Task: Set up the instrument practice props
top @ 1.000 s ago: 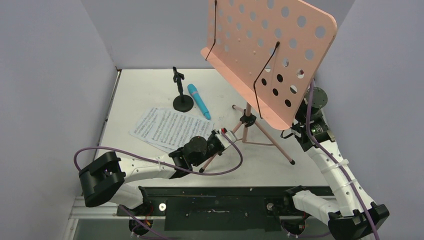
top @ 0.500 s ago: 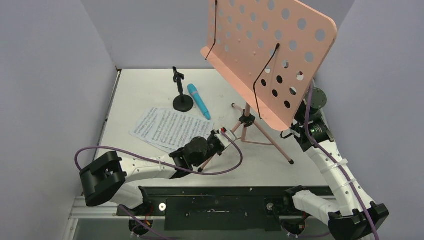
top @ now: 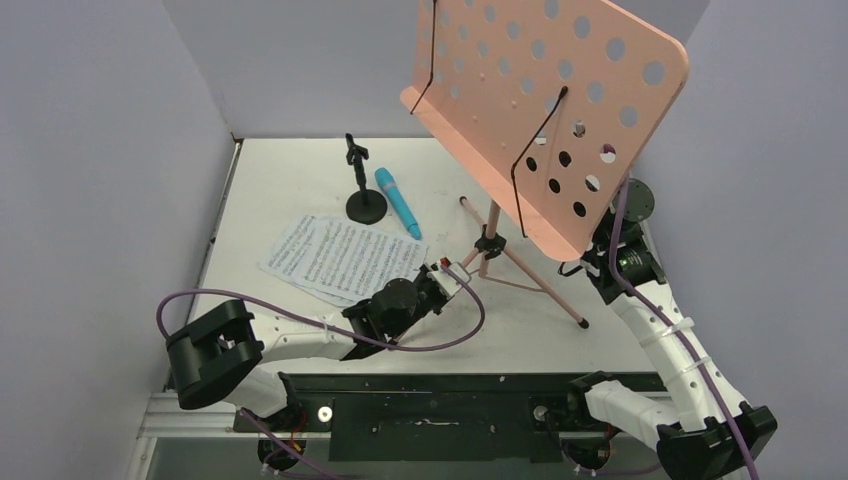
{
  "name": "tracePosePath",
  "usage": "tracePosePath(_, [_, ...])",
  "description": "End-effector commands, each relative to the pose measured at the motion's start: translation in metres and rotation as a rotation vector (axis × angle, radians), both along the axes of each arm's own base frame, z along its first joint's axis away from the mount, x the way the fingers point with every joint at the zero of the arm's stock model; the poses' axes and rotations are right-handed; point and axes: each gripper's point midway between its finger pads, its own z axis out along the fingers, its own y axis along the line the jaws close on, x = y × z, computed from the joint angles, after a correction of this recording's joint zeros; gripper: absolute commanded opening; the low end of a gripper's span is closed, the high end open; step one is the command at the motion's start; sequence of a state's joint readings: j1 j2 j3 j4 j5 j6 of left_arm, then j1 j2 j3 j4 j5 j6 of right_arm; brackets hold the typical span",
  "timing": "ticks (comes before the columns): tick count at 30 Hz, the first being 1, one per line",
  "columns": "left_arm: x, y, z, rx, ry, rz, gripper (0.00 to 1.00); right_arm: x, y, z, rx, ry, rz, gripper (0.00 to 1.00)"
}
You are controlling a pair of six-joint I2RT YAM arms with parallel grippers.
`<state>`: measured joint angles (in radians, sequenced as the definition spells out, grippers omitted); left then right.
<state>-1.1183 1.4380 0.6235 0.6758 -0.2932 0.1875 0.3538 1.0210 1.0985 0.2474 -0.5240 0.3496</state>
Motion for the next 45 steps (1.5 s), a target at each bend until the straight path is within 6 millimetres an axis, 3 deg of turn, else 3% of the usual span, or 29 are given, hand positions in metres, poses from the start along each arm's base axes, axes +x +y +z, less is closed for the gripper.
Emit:
tracePosePath(1, [-0.008, 0.007, -0.04, 0.105, 0.07, 0.003, 0.0, -0.04, -0.033, 0.104, 0.185, -0.366, -0.09, 0.1])
tracePosePath(10, [0.005, 0.001, -0.027, 0.061, 0.069, 0.06, 0.0, -0.029, -0.034, 0.053, 0.133, -0.223, -0.116, 0.28])
tracePosePath(21, [0.026, -0.007, -0.023, 0.009, 0.103, 0.145, 0.0, -0.027, -0.035, 0.0, 0.031, -0.077, -0.137, 0.42])
tracePosePath(25, [0.034, -0.01, -0.021, -0.001, 0.106, 0.165, 0.0, -0.028, -0.037, -0.016, 0.009, -0.032, -0.147, 0.68])
tracePosePath(27, [0.038, -0.01, -0.022, 0.01, 0.102, 0.181, 0.0, -0.028, -0.038, -0.023, 0.002, -0.012, -0.153, 0.75])
tracePosePath(36, [0.063, -0.005, -0.025, 0.027, 0.095, 0.265, 0.0, -0.028, -0.041, -0.045, 0.004, 0.068, -0.167, 0.84])
tracePosePath(45, [0.079, -0.002, -0.03, 0.051, 0.082, 0.313, 0.0, -0.026, -0.047, -0.089, 0.009, 0.227, -0.206, 0.86])
